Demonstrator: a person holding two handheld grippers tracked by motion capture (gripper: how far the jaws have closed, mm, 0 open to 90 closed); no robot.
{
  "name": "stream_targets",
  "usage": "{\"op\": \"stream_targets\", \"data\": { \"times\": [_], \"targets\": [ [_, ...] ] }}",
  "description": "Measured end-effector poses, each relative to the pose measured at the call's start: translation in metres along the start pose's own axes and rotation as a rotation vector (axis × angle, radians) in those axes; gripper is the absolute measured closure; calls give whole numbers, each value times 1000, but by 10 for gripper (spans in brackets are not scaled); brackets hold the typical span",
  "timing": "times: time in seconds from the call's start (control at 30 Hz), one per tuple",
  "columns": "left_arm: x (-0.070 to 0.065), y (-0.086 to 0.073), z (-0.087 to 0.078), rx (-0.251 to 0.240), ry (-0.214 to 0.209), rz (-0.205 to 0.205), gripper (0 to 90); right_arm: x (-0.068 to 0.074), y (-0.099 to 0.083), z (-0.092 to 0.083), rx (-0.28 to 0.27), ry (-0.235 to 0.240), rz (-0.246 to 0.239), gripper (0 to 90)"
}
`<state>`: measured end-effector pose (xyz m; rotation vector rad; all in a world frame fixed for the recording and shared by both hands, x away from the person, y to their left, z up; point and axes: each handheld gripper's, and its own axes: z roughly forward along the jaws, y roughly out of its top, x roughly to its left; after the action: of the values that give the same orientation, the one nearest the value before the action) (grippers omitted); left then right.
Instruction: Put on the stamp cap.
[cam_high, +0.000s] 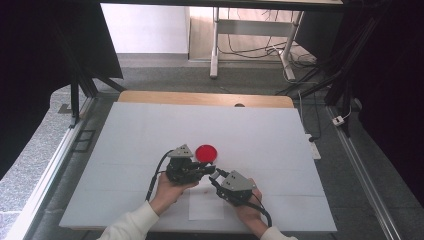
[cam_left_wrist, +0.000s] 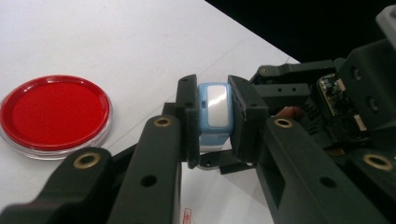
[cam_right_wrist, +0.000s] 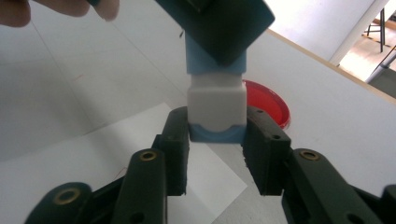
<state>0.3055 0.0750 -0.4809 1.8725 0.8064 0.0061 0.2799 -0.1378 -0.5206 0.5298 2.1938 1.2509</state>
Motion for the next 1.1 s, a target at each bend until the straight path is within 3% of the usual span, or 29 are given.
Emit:
{"op": "stream_targets", "data": {
  "times": [0.27,0.57,0.93,1.1],
  "targets": [
    [0,3,-6,-10,13,17,751,-6,-3,-1,26,28,40,506],
    [3,4,-11,-20,23,20,751,-23,-10,-9,53,50,110,439],
    [3,6,-16,-16,43,48,750,-59,-31,-44,93,27,201,421],
    [4,7,-19,-18,50,62,748,-73,-43,-65,94,-12,217,418]
  ]
}}
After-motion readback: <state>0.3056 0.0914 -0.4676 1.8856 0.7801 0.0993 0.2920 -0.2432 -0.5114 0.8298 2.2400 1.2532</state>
